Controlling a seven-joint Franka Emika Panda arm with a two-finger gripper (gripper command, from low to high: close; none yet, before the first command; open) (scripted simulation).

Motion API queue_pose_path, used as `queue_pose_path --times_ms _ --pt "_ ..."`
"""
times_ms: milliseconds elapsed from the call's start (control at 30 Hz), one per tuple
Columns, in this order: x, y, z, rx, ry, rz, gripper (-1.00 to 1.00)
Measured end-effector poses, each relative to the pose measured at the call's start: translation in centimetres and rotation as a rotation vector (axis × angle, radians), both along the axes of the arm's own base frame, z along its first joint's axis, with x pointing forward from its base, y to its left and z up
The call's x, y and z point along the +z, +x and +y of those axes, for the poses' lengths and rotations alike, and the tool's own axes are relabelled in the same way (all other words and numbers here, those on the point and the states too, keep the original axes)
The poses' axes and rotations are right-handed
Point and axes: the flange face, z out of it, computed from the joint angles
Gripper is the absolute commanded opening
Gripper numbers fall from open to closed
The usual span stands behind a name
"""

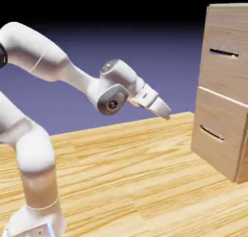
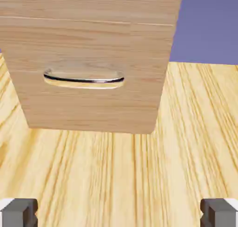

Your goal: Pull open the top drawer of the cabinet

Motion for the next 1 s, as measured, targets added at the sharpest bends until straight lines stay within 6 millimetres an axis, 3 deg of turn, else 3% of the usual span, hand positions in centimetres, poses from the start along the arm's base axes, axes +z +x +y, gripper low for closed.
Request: queue_pose_path --times_ms 433,1000 --pt "4.6 6.7 5.8 0.68 -0.897 -0.05 0.0" --pt "7.2 14.0 10.9 1.411 -2.11 0.009 0.0"
